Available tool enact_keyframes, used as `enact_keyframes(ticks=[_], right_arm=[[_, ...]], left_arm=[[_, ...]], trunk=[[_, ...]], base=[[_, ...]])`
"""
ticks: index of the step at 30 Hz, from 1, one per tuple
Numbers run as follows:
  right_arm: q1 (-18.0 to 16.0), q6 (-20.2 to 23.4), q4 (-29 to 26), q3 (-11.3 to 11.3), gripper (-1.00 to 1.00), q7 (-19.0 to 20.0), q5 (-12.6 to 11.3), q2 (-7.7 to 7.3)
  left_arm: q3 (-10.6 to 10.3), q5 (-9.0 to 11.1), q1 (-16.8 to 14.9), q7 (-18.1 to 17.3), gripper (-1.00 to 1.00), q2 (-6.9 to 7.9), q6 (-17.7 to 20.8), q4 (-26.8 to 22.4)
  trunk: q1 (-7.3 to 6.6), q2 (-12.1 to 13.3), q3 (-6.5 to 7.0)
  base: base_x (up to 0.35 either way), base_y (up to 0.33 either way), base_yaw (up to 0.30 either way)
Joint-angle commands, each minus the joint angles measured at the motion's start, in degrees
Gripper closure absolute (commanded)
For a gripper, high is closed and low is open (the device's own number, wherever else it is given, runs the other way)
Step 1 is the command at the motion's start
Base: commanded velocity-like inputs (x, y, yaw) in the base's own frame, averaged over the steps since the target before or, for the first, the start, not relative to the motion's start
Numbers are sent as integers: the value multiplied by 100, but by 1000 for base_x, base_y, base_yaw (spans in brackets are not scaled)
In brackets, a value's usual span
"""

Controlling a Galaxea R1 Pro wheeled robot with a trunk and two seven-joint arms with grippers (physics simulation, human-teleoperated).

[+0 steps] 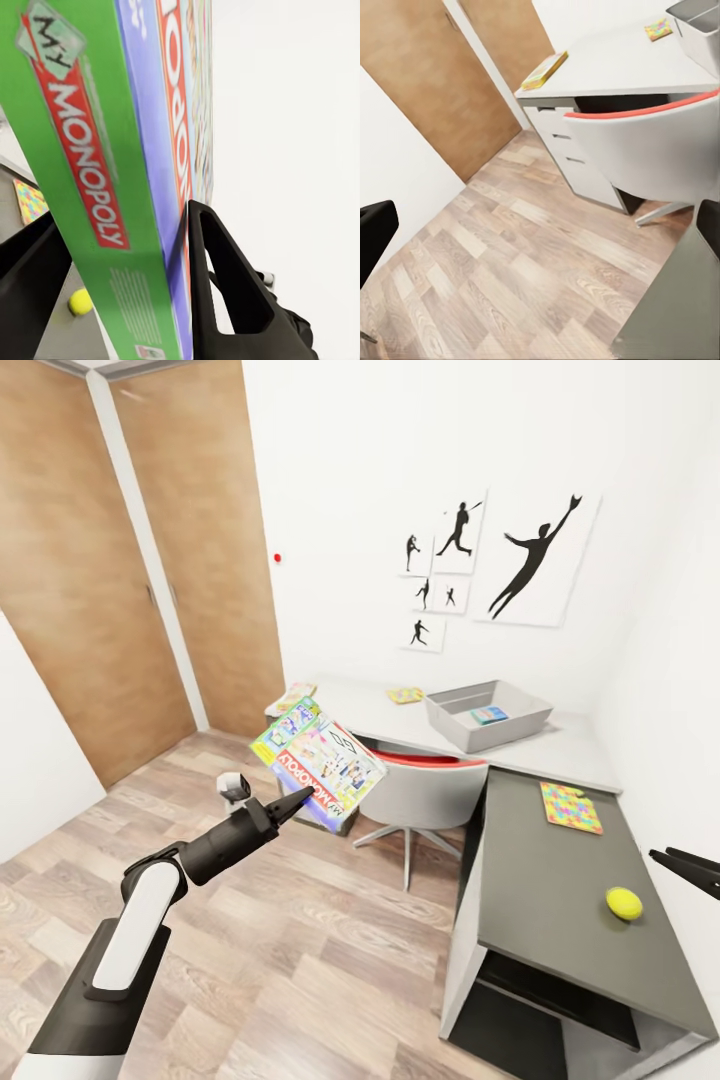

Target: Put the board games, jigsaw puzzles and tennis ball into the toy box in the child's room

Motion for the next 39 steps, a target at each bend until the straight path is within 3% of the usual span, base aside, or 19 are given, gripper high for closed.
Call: enact_keyframes(ticks=[1, 20, 39], right_arm=[[-6, 60, -1, -4, -100, 30, 13, -1], [-6, 60, -2, -8, -100, 29, 15, 4], [-6, 60, -2, -12, -100, 28, 17, 1]], left_arm=[[-1, 45, -6, 1, 100, 1, 33, 0], [8, 45, 9, 6, 100, -2, 26, -10], [2, 45, 10, -3, 100, -2, 31, -31]], trunk=[[5, -7, -8], [5, -7, -8], [5, -7, -8]], base=[[328, 0, 0], [318, 0, 0], [55, 0, 0]])
